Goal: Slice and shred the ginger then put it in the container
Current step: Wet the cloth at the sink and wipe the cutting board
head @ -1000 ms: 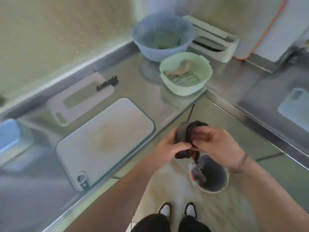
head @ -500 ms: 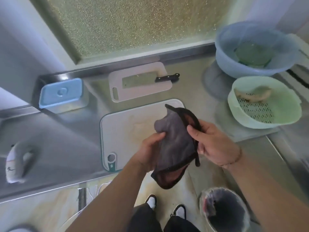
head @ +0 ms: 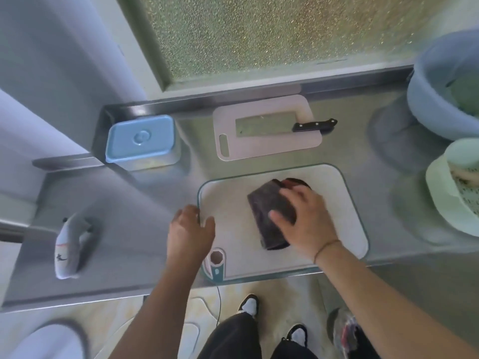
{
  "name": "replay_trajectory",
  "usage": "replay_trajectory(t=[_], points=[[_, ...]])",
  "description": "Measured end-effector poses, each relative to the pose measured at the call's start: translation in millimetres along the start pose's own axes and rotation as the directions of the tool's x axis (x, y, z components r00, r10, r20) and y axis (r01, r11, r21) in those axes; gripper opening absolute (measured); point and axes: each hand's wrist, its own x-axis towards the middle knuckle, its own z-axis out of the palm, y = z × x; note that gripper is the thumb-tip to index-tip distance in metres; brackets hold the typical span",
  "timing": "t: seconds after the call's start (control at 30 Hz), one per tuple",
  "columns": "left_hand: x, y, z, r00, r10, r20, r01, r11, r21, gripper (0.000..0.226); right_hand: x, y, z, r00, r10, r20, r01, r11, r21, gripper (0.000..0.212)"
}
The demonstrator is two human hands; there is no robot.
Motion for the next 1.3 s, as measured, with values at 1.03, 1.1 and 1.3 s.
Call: replay_trajectory(t=[1.03,1.1,1.3], points=[[-58.1,-5.6,30.1,0.963,0.034,0.268,-0.106,0.959,0.262,0.072,-45.3,13.9,58.4,0.986,0.113,-0.125,-0.139,0.964,-0.228,0.057],[-61.5,-2.1,34.0,0.968,0.028,0.249,-0.079,0.977,0.197,0.071,-53.5,15.0,59.4,0.982,0.125,-0.139,-0.154,0.963,-0.222,0.056],[-51.9,5.8,30.6,0.949,-0.035,0.314,-0.011,0.990,0.144,0.069,-67.8,18.5,60.1,0.965,0.143,-0.221,-0.176,0.975,-0.136,0.048]])
